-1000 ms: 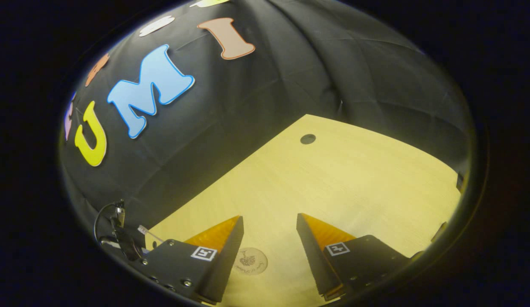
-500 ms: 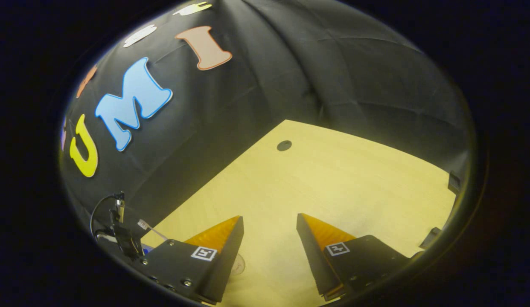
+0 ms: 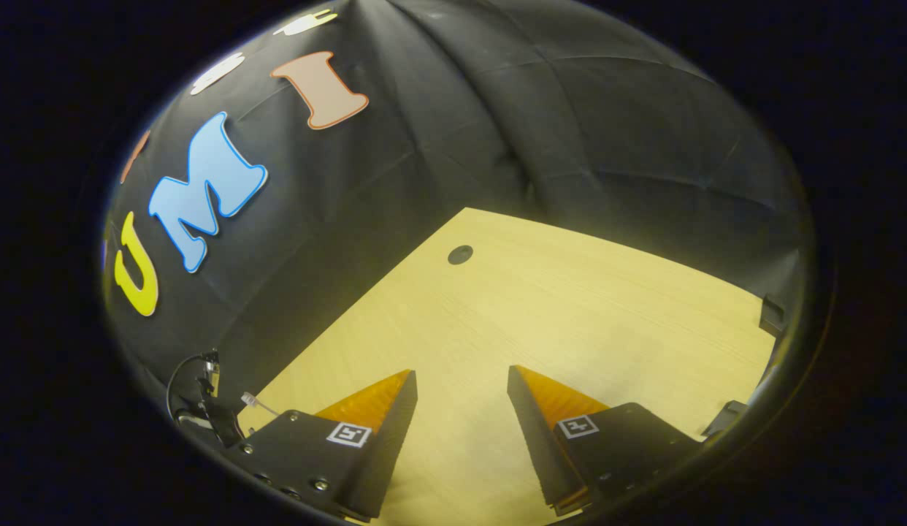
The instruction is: Put the toothbrush and toothpaste on the desktop into the cup, then pick up the cup and place it on the coaster on the desktop.
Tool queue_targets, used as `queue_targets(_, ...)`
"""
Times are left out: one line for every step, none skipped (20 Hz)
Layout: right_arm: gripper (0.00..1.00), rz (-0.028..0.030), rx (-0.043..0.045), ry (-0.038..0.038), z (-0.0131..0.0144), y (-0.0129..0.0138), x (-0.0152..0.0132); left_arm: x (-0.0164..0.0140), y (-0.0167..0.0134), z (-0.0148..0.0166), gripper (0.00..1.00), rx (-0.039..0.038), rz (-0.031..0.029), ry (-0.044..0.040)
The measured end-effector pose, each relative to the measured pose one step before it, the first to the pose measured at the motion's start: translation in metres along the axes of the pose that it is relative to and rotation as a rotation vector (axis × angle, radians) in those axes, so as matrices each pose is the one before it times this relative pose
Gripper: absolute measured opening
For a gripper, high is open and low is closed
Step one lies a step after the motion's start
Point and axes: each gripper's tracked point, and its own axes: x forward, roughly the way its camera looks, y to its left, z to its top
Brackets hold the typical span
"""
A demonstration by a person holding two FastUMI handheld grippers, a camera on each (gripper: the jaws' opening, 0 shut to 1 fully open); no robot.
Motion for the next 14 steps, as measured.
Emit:
queue_targets(0.77, 0.00312, -0.00192, 0.00358, 0.00002, 0.00043, -0.00007, -0.00009, 0.0017, -0.00019, 0.27, 0.00412, 0.00563, -0.01697)
queue_targets(0.77, 0.00286, -0.00214, 0.00122, -0.00002, -0.00018, 0.00047, 0.00214, -0.00187, -0.00014, 0.27, -0.0038, 0.00764, -0.00268)
queue_targets(0.77, 0.00157, -0.00272, 0.00395, 0.0009, 0.00001, 0.00127, -0.00072, -0.00048, -0.00093, 0.27, -0.00171, 0.00887, -0.00747)
queue_targets(0.77, 0.00294, -0.0005, 0.00198, -0.00025, 0.00097, 0.00123, 0.00216, -0.00143, -0.00107, 0.28, 0.0006, 0.00912, 0.00007)
queue_targets(0.77, 0.00136, -0.00005, 0.00093, 0.00157, -0.00006, 0.00088, 0.00038, -0.00085, -0.00108, 0.29, 0.00671, 0.00724, -0.0014)
queue_targets(0.77, 0.00217, 0.00047, 0.0009, -0.00039, 0.0, -0.00049, -0.00015, -0.00253, 0.00103, 0.29, 0.00087, 0.00446, -0.00273)
queue_targets(0.77, 0.00176, 0.00068, 0.00154, 0.00101, 0.00021, -0.00044, 0.00151, -0.00149, 0.00094, 0.31, -0.00755, -0.00699, -0.00618)
queue_targets(0.77, 0.00207, 0.00068, 0.00108, -0.00007, -0.00065, -0.00266, -0.00104, -0.00551, 0.00072, 0.34, -0.01628, -0.01563, -0.0087)
queue_targets(0.77, 0.00357, -0.00034, 0.00186, 0.00019, -0.00003, -0.0007, -0.00231, -0.00015, -0.00031, 0.43, -0.00947, 0.00435, 0.00088)
queue_targets(0.77, 0.00291, -0.00402, 0.0014, -0.00041, 0.00106, -0.00065, -0.0025, 0.00068, -0.00062, 0.43, -0.00224, 0.00442, -0.00516)
queue_targets(0.77, 0.00523, -0.00804, -0.00023, 0.00034, 0.00178, -0.00115, -0.00393, -0.00006, 0.00065, 0.46, 0.00014, 0.00096, -0.0074)
queue_targets(0.77, 0.00731, -0.00815, -0.00065, -0.00002, 0.00282, -0.00116, -0.00404, 0.00055, 0.00064, 0.46, -0.0001, 0.00051, -0.01262)
queue_targets(0.77, 0.00876, -0.00909, -0.00065, 0.00029, 0.00331, -0.00188, -0.00676, -0.00077, 0.00171, 0.46, -0.00077, -0.00313, -0.01605)
queue_targets(0.77, 0.01053, -0.00938, -0.00044, 0.00004, 0.00437, -0.00261, -0.0078, -0.00153, 0.00097, 0.46, 0.00187, -0.0026, -0.01485)
